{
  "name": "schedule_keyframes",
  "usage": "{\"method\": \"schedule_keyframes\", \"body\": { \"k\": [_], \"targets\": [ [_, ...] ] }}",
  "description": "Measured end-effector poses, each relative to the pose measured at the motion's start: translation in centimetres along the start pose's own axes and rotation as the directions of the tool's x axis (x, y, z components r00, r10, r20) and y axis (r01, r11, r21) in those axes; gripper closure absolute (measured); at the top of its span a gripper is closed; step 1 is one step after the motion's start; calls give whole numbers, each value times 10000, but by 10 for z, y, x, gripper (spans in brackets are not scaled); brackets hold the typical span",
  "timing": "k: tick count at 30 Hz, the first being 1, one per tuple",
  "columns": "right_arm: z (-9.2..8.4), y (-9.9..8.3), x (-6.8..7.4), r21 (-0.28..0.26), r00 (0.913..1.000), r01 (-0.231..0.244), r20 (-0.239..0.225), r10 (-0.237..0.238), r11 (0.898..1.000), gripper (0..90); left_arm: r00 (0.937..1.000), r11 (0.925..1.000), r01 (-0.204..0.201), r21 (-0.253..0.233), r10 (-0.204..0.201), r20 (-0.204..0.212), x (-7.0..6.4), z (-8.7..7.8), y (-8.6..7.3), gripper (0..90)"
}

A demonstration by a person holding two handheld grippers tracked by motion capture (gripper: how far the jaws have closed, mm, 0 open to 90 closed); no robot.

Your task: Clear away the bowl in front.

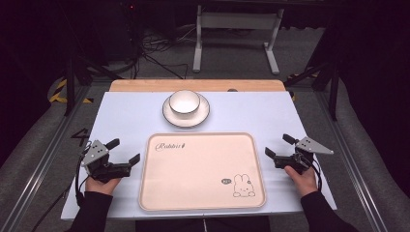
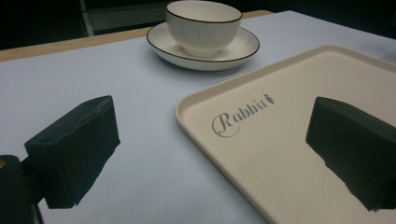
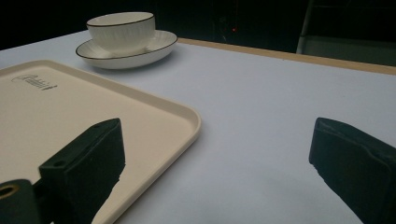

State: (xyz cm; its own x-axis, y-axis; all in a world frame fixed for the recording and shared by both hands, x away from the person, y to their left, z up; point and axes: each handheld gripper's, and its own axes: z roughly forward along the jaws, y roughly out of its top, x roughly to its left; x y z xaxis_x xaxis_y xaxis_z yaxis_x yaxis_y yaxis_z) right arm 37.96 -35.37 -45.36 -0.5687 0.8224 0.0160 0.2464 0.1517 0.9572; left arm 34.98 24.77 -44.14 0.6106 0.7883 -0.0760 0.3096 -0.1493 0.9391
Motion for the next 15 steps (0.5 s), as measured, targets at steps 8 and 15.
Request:
{"method": "schedule_keyframes", "body": {
  "k": [8, 15],
  "targets": [
    [0, 0, 0, 1, 10000, -3, 9, 3, 10000, 41, 9999, 9987, 91, -506, -84, 139, -4, -5, 14, 31],
    [0, 0, 0, 9, 10000, -24, 10, 24, 10000, 42, 9997, 9956, -12, -936, -12, -252, -5, -10, 24, 11]
  ]
}}
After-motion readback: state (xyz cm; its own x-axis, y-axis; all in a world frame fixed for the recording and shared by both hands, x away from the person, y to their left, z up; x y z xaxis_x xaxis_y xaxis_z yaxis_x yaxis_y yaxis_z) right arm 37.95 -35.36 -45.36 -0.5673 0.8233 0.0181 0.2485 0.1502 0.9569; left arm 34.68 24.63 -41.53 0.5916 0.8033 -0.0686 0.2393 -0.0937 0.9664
